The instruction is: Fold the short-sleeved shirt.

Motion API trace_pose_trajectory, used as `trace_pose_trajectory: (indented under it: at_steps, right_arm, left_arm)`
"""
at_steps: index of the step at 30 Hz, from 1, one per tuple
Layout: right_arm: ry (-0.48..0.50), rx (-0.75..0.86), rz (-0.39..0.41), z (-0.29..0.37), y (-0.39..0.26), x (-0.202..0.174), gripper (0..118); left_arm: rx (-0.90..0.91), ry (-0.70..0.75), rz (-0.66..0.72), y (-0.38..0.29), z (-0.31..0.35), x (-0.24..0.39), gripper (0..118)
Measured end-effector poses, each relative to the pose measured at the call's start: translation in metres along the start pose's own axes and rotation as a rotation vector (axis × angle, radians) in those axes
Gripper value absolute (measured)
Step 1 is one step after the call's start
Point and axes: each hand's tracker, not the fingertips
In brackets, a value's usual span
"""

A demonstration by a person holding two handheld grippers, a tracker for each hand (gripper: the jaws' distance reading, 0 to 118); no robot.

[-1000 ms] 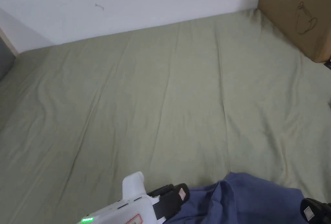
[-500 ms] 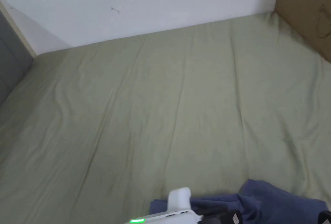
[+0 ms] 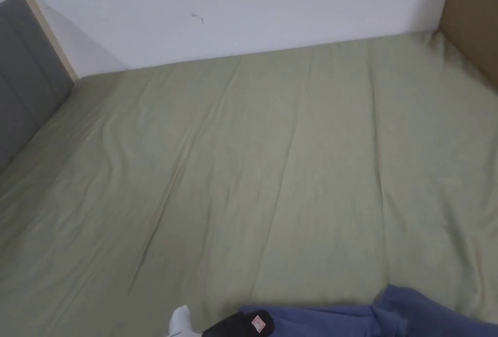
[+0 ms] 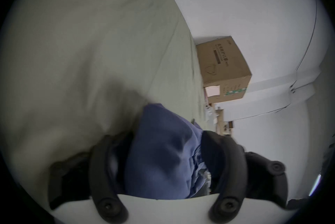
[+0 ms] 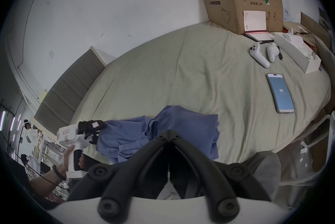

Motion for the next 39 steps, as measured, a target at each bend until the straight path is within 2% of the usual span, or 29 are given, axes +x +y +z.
trace_pose_trajectory:
  at_steps: [2,3,6,8,11,14,17,19,22,26,29,30,31,32,33,37,38,39]
  right_arm:
    - [-0.005,0.002,-0.012,0.002,0.001,0.001,0]
    - [-0.007,0.005,-0.013,0.003,0.002,0.0,0]
    - [-0.02,0.007,-0.001,0.004,0.004,-0.002,0]
    - [-0.024,0.009,0.009,0.004,0.004,-0.003,0]
    - [-0.008,0.008,0.01,0.003,0.004,-0.002,0]
    - [0.006,0.003,0.008,-0.003,0.002,-0.002,0]
    - [0.022,-0.008,0.002,-0.008,0.0,-0.004,0]
    - [0.025,-0.006,0.001,-0.007,-0.003,-0.006,0]
    - [0.036,0.004,-0.009,-0.004,-0.004,-0.008,0]
    - [0.039,0.021,-0.017,0.003,-0.003,-0.007,0]
    - [0.026,0.031,-0.029,0.007,-0.005,-0.003,0]
    - [0.023,0.032,-0.037,0.007,-0.006,0.0,0]
    - [0.021,0.03,-0.047,0.006,-0.006,0.003,0]
    - [0.019,0.026,-0.056,0.005,-0.007,0.005,0]
    - [0.018,0.021,-0.061,0.004,-0.008,0.007,0]
    - [0.026,0.022,-0.071,0.004,-0.011,0.013,0]
    - [0.029,0.02,-0.075,0.003,-0.011,0.014,0]
    - [0.028,0.019,-0.077,0.003,-0.012,0.015,0]
  left_arm:
    - [0.009,0.013,0.038,-0.006,-0.009,0.0,31]
    - [0.011,0.032,0.047,-0.008,-0.012,0.0,20]
    - [0.057,-0.006,0.073,-0.01,0.001,0.002,18]
    - [0.074,-0.004,0.069,-0.005,0.019,0.015,17]
    - [0.155,0.095,-0.042,0.01,0.067,0.047,17]
    - [0.231,0.288,-0.226,0.024,0.107,0.096,17]
    - [0.189,0.461,-0.371,0.024,0.09,0.143,17]
    - [0.145,0.369,-0.39,0.01,0.06,0.157,17]
    - [0.037,0.32,-0.451,-0.012,-0.008,0.168,17]
    - [-0.174,0.303,-0.5,-0.043,-0.101,0.16,17]
    - [-0.2,0.328,-0.529,-0.058,-0.137,0.159,17]
    - [-0.207,0.328,-0.549,-0.06,-0.14,0.158,25]
    - [-0.207,0.317,-0.554,-0.058,-0.141,0.156,50]
    - [-0.224,0.262,-0.533,-0.054,-0.14,0.157,65]
    - [-0.228,0.217,-0.483,-0.051,-0.132,0.161,68]
    - [-0.161,0.185,-0.463,-0.035,-0.08,0.171,67]
    - [-0.125,0.175,-0.436,-0.03,-0.066,0.172,61]
    - [-0.108,0.166,-0.394,-0.027,-0.059,0.17,46]
